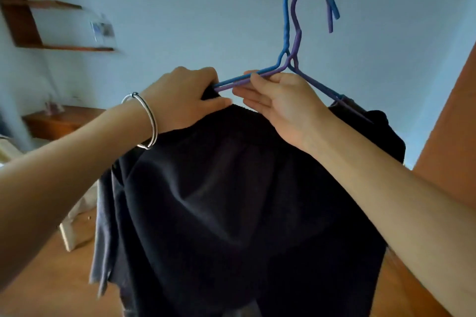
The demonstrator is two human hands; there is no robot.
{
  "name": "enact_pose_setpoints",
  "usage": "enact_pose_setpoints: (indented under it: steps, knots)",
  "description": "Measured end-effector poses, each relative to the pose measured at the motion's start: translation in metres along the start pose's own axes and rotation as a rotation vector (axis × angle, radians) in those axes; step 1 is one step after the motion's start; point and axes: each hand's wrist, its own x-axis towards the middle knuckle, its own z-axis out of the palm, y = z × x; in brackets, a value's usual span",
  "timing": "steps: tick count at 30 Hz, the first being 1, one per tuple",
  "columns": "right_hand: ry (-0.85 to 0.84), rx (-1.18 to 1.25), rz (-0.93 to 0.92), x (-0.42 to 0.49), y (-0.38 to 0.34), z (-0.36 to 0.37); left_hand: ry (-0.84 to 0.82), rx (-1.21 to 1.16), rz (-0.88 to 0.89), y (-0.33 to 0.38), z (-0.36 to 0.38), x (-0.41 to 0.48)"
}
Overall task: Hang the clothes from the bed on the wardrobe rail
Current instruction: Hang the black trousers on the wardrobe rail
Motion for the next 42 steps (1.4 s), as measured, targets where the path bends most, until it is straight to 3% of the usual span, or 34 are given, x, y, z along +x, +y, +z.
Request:
enact_pose_setpoints:
  steps: [5, 8, 10, 12, 15, 19, 24, 29, 32, 34, 39, 42]
  knots:
    - [-0.109, -0.277, 0.085, 0.063, 0.037, -0.029, 0.095, -0.007, -0.095, -0.045, 0.061, 0.033]
    - [-0.065, -0.612, -0.036, 0.109, 0.063, -0.073, 0.075, 0.008, -0.190, -0.078, 0.103, 0.061]
    - [0.008, -0.723, -0.149, 0.148, 0.082, -0.111, 0.082, 0.041, -0.247, -0.101, 0.131, 0.083]
    - [0.032, -0.814, -0.147, 0.193, 0.104, -0.148, 0.088, 0.098, -0.293, -0.119, 0.156, 0.108]
    - [-0.090, -0.932, -0.040, 0.264, 0.138, -0.180, 0.100, 0.147, -0.360, -0.144, 0.180, 0.145]
    - [-0.297, -1.010, -0.081, 0.351, 0.173, -0.177, 0.141, 0.175, -0.436, -0.176, 0.186, 0.173]
    - [-0.570, -0.820, -0.076, 0.428, 0.217, -0.116, 0.216, 0.219, -0.617, -0.231, 0.174, 0.157]
    - [-0.868, -0.813, -0.290, 0.484, 0.248, -0.008, 0.221, 0.126, -0.847, -0.302, 0.149, 0.092]
    - [-0.807, -0.854, -0.427, 0.511, 0.276, 0.066, 0.202, 0.103, -0.953, -0.347, 0.129, 0.064]
    - [-0.781, -0.758, -0.476, 0.524, 0.288, 0.121, 0.219, 0.098, -0.982, -0.378, 0.108, 0.051]
    - [-0.743, -0.591, -0.501, 0.553, 0.302, 0.245, 0.246, 0.209, -1.085, -0.431, 0.060, 0.027]
    - [-0.780, -0.501, -0.488, 0.563, 0.321, 0.316, 0.228, 0.222, -1.245, -0.464, 0.039, -0.005]
